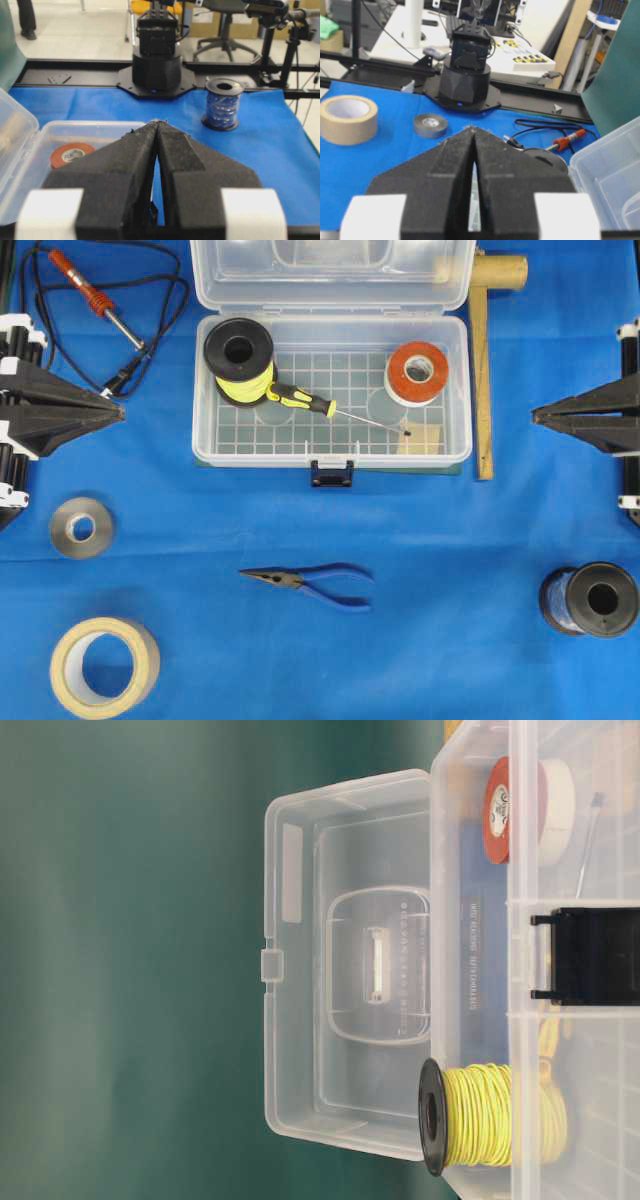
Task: Pick the screwdriver from the toolbox among several items.
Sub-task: 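Move the right gripper over the toolbox toward the yellow-black screwdriver, then lower the right gripper and close it on the screwdriver handle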
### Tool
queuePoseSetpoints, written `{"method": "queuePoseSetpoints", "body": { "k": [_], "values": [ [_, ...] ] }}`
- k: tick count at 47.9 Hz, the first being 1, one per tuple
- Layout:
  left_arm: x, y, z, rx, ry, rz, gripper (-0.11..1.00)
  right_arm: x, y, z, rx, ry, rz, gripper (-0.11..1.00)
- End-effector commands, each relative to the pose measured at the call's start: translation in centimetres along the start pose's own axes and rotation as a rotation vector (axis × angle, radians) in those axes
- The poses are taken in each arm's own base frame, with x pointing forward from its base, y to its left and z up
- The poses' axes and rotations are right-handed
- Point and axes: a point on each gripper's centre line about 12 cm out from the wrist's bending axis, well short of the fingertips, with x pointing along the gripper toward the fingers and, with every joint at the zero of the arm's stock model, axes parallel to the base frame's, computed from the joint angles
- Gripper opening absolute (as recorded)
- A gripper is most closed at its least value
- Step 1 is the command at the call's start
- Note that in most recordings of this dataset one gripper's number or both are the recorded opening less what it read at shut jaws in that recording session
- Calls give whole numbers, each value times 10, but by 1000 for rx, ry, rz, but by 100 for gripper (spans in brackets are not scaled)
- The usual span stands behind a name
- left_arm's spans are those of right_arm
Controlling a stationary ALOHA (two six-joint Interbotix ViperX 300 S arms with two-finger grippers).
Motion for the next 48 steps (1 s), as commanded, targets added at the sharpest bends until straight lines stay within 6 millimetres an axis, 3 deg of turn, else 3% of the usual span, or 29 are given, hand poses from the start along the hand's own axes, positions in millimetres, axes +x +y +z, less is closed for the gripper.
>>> {"method": "queuePoseSetpoints", "body": {
  "k": [1, 11, 21, 33, 37, 46, 48],
  "values": [
    [3, -1, 5, -17, -11, -2, 0, 4, 0, 6, 7, -11, -2, 0],
    [4, -1, 5, -21, -9, -1, 0, 37, -12, 16, 45, 145, -53, 0],
    [4, -1, 3, -27, -1, -1, 0, 92, -27, 20, 142, 334, -113, 0],
    [5, -1, 3, -30, -1, -1, 0, 159, -61, -4, 279, 613, -238, 2],
    [5, -1, 2, -30, 3, -1, 0, 179, -69, -15, 294, 696, -260, 17],
    [7, -1, -1, -30, 12, 0, 0, 217, -80, -53, 292, 897, -289, 72],
    [8, -1, -2, -30, 17, 0, 0, 224, -82, -64, 291, 930, -292, 79]
  ]
}}
